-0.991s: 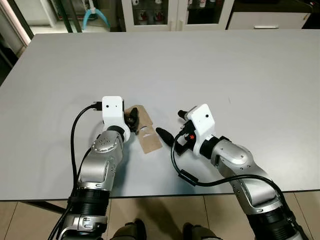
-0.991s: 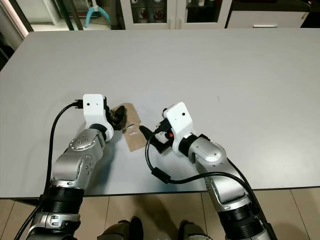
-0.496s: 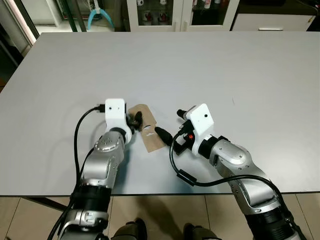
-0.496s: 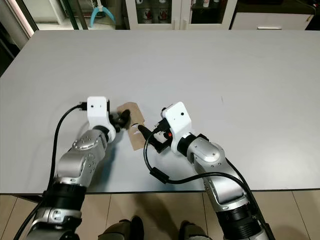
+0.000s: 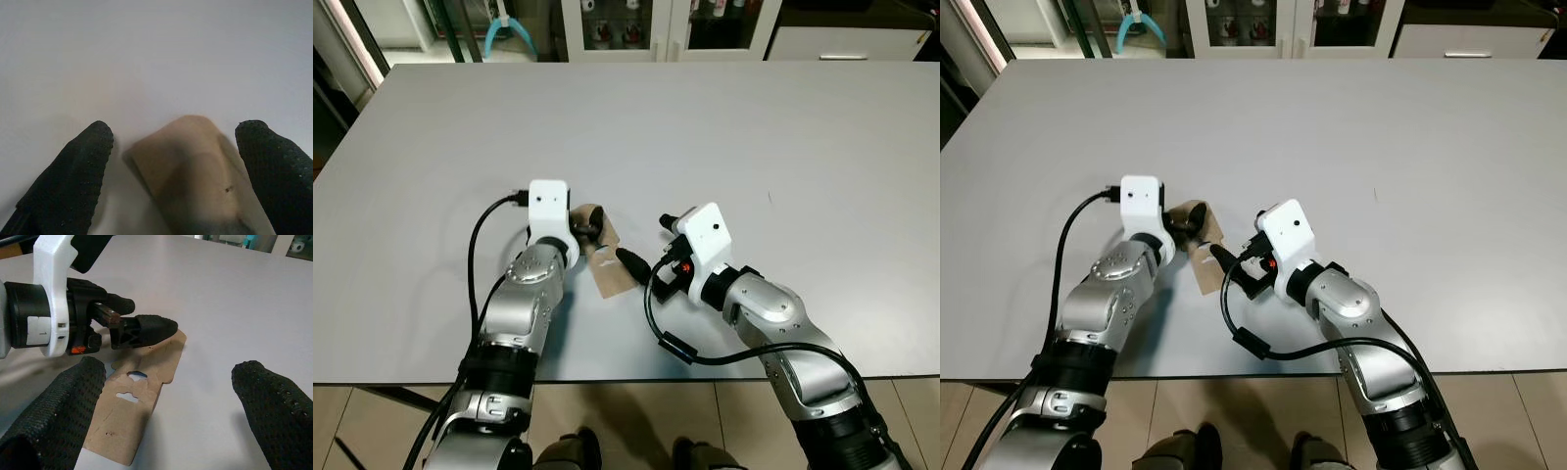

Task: Picking trash to rubbish bin

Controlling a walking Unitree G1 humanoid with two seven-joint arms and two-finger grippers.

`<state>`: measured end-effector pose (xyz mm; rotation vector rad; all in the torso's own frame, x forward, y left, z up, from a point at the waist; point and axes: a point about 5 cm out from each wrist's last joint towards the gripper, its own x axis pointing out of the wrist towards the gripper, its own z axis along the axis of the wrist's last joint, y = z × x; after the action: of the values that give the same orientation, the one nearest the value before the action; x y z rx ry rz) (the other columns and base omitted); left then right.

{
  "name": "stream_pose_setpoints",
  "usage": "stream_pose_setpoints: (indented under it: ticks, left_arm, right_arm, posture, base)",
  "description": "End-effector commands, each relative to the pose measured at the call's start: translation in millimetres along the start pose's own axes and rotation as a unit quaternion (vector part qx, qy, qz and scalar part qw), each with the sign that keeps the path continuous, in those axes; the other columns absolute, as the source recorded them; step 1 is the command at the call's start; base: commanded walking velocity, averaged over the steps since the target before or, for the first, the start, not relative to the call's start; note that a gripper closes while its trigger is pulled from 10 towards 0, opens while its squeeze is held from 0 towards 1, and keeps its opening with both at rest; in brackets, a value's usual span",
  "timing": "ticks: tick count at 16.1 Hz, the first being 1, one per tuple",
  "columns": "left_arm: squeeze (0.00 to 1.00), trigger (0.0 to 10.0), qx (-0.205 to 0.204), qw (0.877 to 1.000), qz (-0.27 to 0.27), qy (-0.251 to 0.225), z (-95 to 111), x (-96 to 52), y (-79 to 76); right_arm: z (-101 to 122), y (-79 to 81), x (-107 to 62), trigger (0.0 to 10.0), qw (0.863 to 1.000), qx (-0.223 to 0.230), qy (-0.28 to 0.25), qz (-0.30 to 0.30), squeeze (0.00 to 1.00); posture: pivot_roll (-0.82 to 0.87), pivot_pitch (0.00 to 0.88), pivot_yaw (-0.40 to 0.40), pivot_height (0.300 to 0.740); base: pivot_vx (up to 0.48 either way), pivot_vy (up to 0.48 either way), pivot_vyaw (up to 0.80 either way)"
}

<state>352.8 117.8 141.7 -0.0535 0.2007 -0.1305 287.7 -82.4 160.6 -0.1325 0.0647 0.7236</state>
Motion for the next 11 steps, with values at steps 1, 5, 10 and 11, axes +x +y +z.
stream_pose_setpoints:
  ticks: [1, 5, 10, 11]
  left_arm:
    - [0.00, 10.0, 0.003, 1.000, -0.007, 0.008, -4, 1.5, -2.3]
    - [0.00, 10.0, 0.009, 0.999, -0.019, 0.039, -22, 6.4, -5.8]
    - [0.00, 10.0, 0.026, 0.985, -0.086, 0.149, -80, 0.6, -12.3]
    - [0.00, 7.8, 0.029, 0.980, -0.101, 0.169, -92, -3.6, -12.2]
  right_arm:
    - [0, 0.8, -0.6, 10.0, 1.000, 0.001, -0.003, -0.002, 0.92]
    - [0, 1.0, -1.2, 10.0, 1.000, 0.001, -0.002, -0.003, 0.92]
    - [0, 1.0, -2.7, 10.0, 1.000, 0.001, -0.001, -0.003, 0.91]
    - [0, 0.9, -3.0, 10.0, 1.000, 0.001, 0.000, -0.003, 0.92]
  posture:
    - [-0.18, 0.161, 0.056, 0.740]
    - [-0.18, 0.164, 0.055, 0.740]
    - [-0.19, 0.169, 0.053, 0.740]
    - [-0.19, 0.171, 0.051, 0.740]
  base:
    - [0.000, 0.000, 0.00]
    - [0.000, 0.000, 0.00]
    - [0.000, 0.000, 0.00]
    - [0.000, 0.000, 0.00]
